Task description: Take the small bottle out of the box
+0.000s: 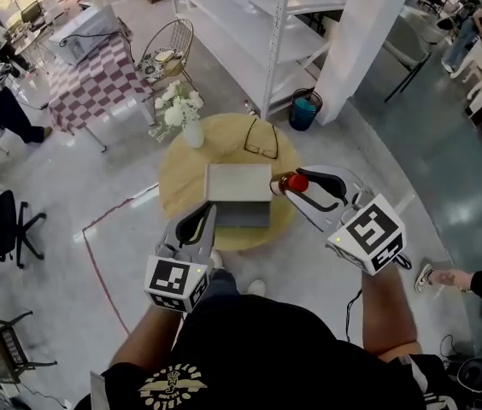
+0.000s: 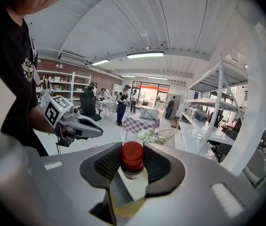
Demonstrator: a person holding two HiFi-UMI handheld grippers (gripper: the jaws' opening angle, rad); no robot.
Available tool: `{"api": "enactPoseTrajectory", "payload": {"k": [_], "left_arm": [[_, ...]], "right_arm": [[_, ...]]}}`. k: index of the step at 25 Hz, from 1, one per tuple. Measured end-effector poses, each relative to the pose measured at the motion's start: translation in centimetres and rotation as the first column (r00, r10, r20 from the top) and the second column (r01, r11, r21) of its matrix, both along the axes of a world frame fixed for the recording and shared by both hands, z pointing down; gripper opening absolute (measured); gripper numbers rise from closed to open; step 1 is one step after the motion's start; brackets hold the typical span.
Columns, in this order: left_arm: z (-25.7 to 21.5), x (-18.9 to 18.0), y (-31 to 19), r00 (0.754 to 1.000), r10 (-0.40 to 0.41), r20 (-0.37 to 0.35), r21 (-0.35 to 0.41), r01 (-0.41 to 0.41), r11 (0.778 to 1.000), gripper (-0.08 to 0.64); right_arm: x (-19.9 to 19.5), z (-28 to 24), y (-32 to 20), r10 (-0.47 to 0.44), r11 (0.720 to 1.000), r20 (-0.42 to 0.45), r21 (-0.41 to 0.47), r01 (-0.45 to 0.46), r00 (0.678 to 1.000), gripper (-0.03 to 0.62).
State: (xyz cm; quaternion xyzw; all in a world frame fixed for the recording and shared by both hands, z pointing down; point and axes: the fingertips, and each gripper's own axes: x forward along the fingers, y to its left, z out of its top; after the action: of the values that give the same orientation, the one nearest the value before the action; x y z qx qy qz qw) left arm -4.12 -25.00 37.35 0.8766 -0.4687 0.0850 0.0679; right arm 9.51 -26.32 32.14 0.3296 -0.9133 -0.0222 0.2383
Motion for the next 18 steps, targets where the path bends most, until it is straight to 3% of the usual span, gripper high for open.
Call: {"api": "enactPoseTrajectory", "payload": {"k": [18], "left_arm": [[2.5, -3.3, -2.3, 0.999, 0.007, 0.031, -0.067, -0.005, 0.998, 0.0]], "right_arm": [[-2.6, 3.6, -2.4, 0.002, 0.997, -0.041, -0.071, -0.005, 0.999, 0.15]]}}
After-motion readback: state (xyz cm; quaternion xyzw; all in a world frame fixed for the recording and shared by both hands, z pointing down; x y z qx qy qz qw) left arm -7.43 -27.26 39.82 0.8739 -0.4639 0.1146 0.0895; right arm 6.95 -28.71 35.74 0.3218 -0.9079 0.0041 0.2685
